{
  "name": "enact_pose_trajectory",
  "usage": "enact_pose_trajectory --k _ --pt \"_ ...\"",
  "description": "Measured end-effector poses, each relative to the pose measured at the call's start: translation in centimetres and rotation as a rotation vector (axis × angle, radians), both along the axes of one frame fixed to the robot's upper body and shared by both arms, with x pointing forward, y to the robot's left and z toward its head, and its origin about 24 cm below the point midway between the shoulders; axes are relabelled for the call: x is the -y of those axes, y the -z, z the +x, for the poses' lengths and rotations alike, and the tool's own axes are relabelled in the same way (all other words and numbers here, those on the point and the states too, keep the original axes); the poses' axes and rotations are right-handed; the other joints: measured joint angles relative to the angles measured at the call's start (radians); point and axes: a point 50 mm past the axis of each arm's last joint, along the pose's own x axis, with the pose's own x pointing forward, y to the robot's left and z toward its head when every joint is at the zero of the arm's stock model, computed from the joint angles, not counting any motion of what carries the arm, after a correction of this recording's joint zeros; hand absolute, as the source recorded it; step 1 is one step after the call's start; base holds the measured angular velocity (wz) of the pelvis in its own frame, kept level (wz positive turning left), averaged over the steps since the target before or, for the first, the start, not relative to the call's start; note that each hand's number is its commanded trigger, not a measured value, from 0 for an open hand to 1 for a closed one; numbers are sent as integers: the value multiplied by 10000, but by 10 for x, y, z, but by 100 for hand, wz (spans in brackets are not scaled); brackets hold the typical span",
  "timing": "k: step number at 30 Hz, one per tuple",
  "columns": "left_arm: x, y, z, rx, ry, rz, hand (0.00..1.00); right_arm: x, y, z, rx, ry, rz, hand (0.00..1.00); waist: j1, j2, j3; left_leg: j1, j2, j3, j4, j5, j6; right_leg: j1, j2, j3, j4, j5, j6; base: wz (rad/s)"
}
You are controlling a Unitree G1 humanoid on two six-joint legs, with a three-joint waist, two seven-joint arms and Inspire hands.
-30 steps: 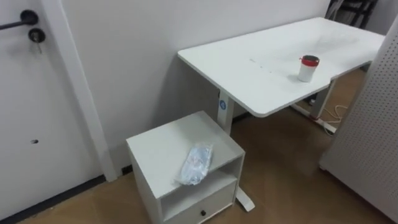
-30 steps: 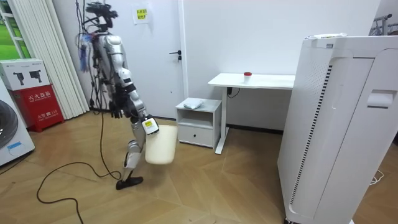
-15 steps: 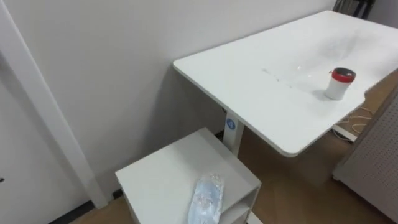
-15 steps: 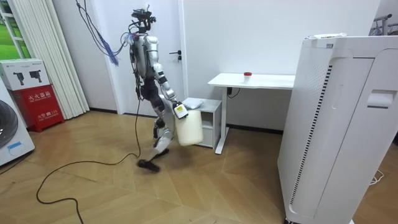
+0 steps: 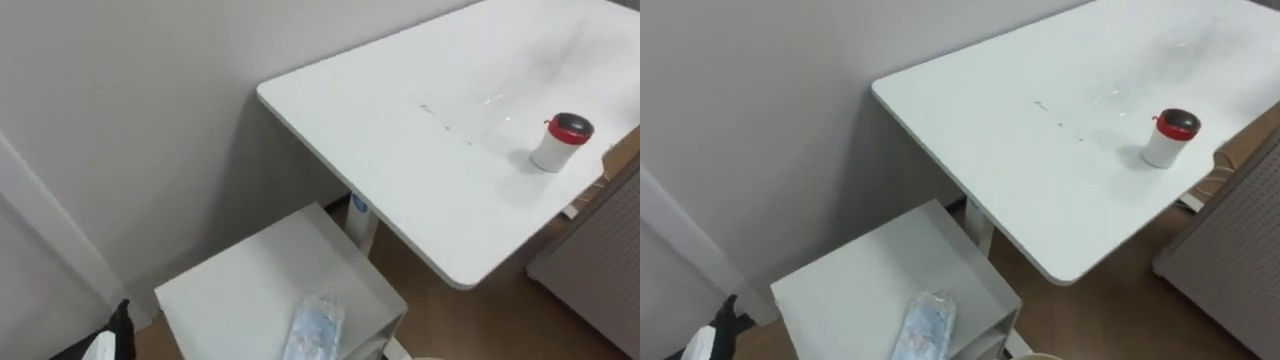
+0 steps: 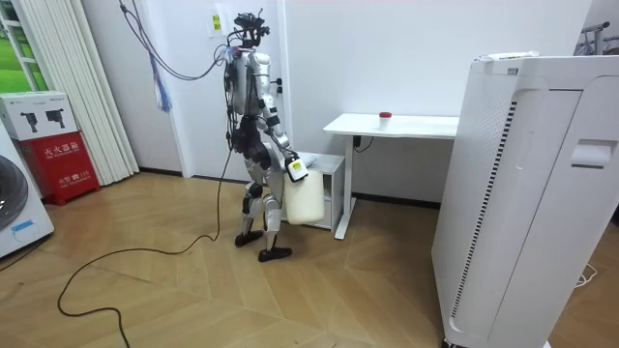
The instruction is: Pick garbage
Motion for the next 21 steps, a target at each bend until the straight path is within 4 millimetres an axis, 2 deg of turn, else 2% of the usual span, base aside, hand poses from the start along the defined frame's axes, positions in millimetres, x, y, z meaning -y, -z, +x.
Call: enact_pose_trajectory --k 2,4,6,11,14,17,19,21 --pt "0 -5 6 278 -29 149 0 1 -1 4 144 55 -5 100 -104 9 16 -258 -18 -1 -90 -8 -14 -360 -2 24 50 28 -42 -9" --pt "-2 -6 6 463 -180 302 0 1 -2 7 212 32 -42 100 -316 82 64 -317 -31 -1 -110 -8 -13 -446 -3 46 36 52 -57 -9" --pt "2 -9 9 726 -72 493 0 4 -3 8 301 79 -63 100 -363 133 98 -372 -38 22 -126 -8 -13 -570 -8 73 80 52 -57 -6" --pt "15 -11 18 898 571 753 0 10 -8 16 755 39 -35 100 -587 267 176 -584 -70 361 -315 -8 -13 -1281 -117 137 640 35 -86 -15" --pt "25 -15 29 1022 1189 906 0 11 -11 24 1012 113 -40 100 -758 283 206 -951 -72 588 -183 -8 -13 -1897 -214 193 1083 8 -174 -13" --pt "36 -20 43 1121 1735 1002 0 16 -14 27 1153 413 -171 100 -928 390 310 -1135 -64 604 -104 -35 -8 -2167 -243 219 1303 50 -268 -5" --pt "42 -26 52 1347 2087 1102 0 22 -16 27 1215 619 -280 100 -1116 416 336 -1395 -35 626 30 -168 -21 -2535 -247 313 1636 25 -333 -3" --pt "46 -29 56 1445 2282 1149 0 28 -18 28 1252 645 -462 100 -1145 446 355 -1648 53 739 337 -245 -21 -2799 -240 345 1807 65 -420 -23"
